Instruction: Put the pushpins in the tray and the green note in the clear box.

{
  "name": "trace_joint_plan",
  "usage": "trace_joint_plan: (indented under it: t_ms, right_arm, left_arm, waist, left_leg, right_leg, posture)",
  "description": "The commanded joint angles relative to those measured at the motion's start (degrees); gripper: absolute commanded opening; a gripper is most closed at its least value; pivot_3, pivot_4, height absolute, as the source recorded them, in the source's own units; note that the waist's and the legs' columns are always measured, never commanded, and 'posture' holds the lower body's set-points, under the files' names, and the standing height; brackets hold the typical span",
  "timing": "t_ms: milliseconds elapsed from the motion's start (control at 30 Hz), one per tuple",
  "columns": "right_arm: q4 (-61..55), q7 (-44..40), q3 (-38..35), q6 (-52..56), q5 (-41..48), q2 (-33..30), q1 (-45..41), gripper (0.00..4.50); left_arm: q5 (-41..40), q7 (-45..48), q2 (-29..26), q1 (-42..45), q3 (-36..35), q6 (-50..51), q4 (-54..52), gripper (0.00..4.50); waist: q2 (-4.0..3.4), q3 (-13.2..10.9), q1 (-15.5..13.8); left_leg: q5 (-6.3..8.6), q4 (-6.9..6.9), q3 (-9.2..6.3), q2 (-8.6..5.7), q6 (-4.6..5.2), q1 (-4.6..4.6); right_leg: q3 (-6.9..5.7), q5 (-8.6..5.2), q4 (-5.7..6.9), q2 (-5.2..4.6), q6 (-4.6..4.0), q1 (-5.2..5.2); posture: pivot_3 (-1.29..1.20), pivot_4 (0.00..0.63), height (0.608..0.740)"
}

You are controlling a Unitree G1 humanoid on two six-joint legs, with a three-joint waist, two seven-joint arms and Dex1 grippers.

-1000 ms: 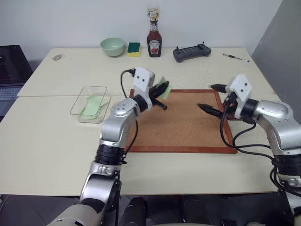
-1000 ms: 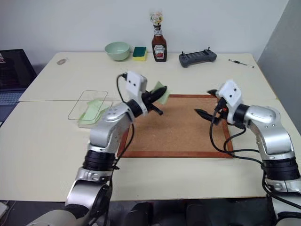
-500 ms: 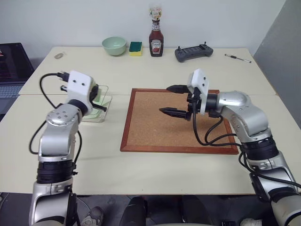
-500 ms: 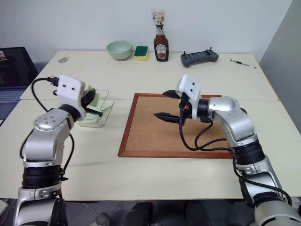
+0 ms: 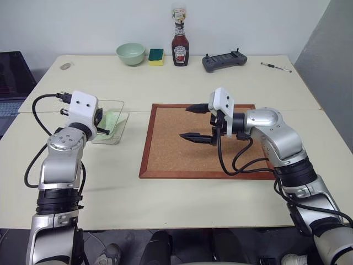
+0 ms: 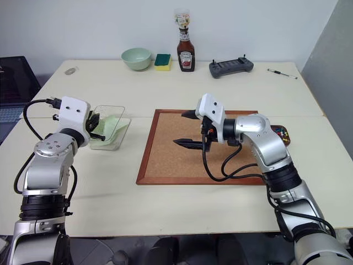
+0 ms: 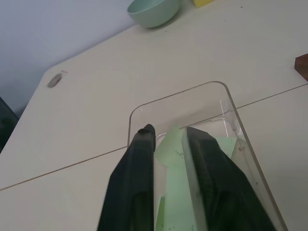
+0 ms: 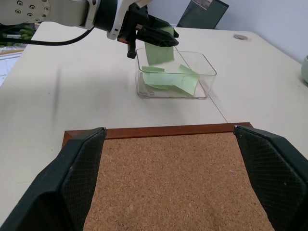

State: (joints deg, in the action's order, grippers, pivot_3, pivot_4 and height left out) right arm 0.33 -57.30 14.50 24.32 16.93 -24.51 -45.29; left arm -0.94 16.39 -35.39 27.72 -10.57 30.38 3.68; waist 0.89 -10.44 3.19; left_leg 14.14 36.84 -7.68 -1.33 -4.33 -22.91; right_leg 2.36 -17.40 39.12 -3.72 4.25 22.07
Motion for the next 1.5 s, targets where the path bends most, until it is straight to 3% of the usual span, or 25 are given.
trace_joint_plan:
  t_ms: [33, 300, 467, 700, 767, 900, 1067, 1500]
  right_arm:
    - [-2.5, 0.4, -1.2, 0.2, 0.3, 0.1, -0.1, 4.5]
    - [-2.3, 0.7, -1.3, 0.1, 0.3, 0.3, -0.2, 4.5]
    - [-1.9, 4.1, -3.1, -4.2, -1.6, 0.7, 0.8, 4.5]
    - [-5.9, 12.3, -10.1, -4.9, -1.7, -0.2, 9.0, 4.5]
    - [-8.1, 13.9, -12.5, -4.2, -1.2, -1.0, 13.0, 4.5]
    - [-12.7, 18.0, -16.9, -3.0, -0.6, -1.3, 21.8, 4.5]
    - [-14.9, 18.3, -18.6, -4.9, -0.9, -2.7, 30.0, 4.5]
    - [-15.2, 10.4, -21.4, -0.7, 7.1, -9.0, 29.9, 4.5]
  left_arm:
    - [-0.1, -0.9, 0.1, 1.6, -1.1, -0.9, -0.8, 1.97]
    - [-0.9, -1.2, 0.5, 2.1, -1.5, -1.0, -1.3, 3.33]
    - [-7.0, 0.5, 3.2, 2.7, -5.2, -3.2, -7.6, 4.35]
    - [-13.6, 5.2, 6.5, -5.7, -0.7, 1.3, -23.7, 4.35]
    - [-12.6, 3.9, 8.0, -8.2, 1.3, 1.7, -25.9, 4.35]
    - [-19.2, 7.6, 11.7, -12.5, 3.2, 3.6, -29.2, 4.35]
    - [-21.1, 13.1, 11.0, -17.2, 6.8, 2.6, -30.0, 4.35]
    - [-21.7, 22.4, 4.9, -13.3, 7.9, 1.0, -24.1, 4.35]
  waist:
    - [0.0, 0.0, 0.0]
    - [0.0, 0.0, 0.0]
    - [0.02, 0.0, 0.0]
    - [0.01, 0.0, -0.1]
    - [0.01, 0.0, -0.2]
    - [0.02, 0.0, -0.5]
    - [0.0, 0.0, -0.2]
    - [0.0, 0.0, -0.4]
  left_leg:
    - [0.0, 0.0, 0.0, 0.0, 0.0, 0.0]
    - [0.0, 0.0, 0.01, 0.0, 0.0, 0.0]
    - [-0.01, 0.01, 0.0, 0.01, -0.01, -0.02]
    - [-0.02, -0.04, 0.05, 0.0, -0.04, -0.02]
    - [-0.01, -0.04, 0.08, -0.01, -0.03, -0.04]
    - [0.01, -0.03, 0.11, -0.01, 0.02, -0.04]
    - [0.02, -0.04, 0.17, 0.05, 0.03, 0.06]
    - [0.02, -0.01, 0.13, 0.05, 0.03, 0.14]
  right_leg:
    - [0.0, 0.0, 0.0, 0.0, 0.0, 0.0]
    - [0.0, 0.0, 0.0, 0.0, -0.01, 0.01]
    - [-0.01, 0.01, 0.0, 0.0, -0.01, 0.01]
    - [0.03, 0.01, -0.05, -0.05, -0.02, -0.01]
    - [0.03, 0.01, -0.03, -0.06, -0.02, 0.01]
    - [0.06, 0.01, -0.04, -0.05, -0.02, -0.02]
    - [0.11, 0.01, -0.02, 0.02, -0.02, -0.08]
    - [0.06, 0.01, -0.08, 0.04, -0.02, -0.27]
  posture:
    - [0.0, 0.15, 0.74]
    - [0.0, 0.15, 0.74]
    - [0.0, 0.15, 0.74]
    - [0.0, 0.15, 0.74]
    - [0.0, 0.15, 0.74]
    - [0.0, 0.15, 0.74]
    - [0.0, 0.15, 0.74]
    - [0.0, 0.15, 0.74]
